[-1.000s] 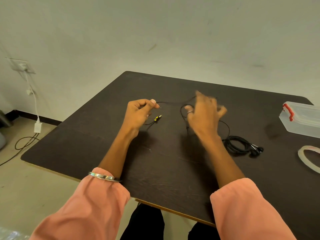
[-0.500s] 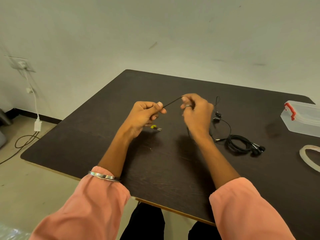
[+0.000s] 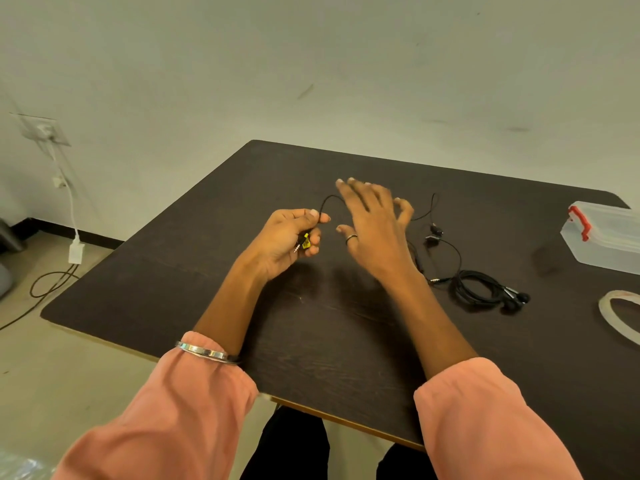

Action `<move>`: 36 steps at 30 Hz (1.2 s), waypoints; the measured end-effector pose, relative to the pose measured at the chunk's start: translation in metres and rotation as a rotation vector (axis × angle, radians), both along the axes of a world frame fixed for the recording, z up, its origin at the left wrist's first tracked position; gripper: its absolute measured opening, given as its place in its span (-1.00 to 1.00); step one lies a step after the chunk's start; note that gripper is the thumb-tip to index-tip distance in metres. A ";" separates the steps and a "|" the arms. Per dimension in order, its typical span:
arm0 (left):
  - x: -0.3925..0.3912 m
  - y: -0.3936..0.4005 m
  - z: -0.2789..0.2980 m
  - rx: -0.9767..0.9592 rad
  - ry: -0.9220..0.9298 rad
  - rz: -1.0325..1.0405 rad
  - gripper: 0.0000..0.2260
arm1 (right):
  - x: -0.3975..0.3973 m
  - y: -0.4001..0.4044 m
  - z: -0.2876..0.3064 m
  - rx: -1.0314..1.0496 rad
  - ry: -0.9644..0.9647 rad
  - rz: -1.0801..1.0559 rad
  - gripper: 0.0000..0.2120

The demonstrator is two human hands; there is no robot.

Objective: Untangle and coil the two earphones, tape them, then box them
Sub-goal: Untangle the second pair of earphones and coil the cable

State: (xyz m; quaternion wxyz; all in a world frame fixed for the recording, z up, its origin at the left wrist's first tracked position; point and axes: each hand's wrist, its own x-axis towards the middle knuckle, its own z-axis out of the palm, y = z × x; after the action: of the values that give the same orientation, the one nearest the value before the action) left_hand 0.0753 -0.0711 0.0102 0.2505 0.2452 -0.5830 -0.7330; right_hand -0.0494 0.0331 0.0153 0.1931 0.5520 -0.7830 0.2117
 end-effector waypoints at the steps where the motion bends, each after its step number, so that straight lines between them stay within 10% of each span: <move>1: 0.000 0.001 0.000 -0.004 -0.008 -0.035 -0.79 | -0.001 0.000 -0.002 -0.020 -0.025 0.013 -0.44; 11: 0.002 0.004 -0.001 -0.015 -0.074 -0.164 -0.86 | -0.013 0.002 -0.003 -0.511 -0.569 0.257 -0.83; 36: -0.004 0.007 0.004 0.221 0.365 0.001 -0.81 | -0.008 -0.005 -0.016 0.007 -0.341 0.265 -0.85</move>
State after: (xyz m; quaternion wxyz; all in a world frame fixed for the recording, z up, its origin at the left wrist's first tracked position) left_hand 0.0713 -0.0641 0.0144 0.3238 0.1345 -0.4439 -0.8246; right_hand -0.0569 0.0285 -0.0004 0.0261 0.6071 -0.7256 0.3230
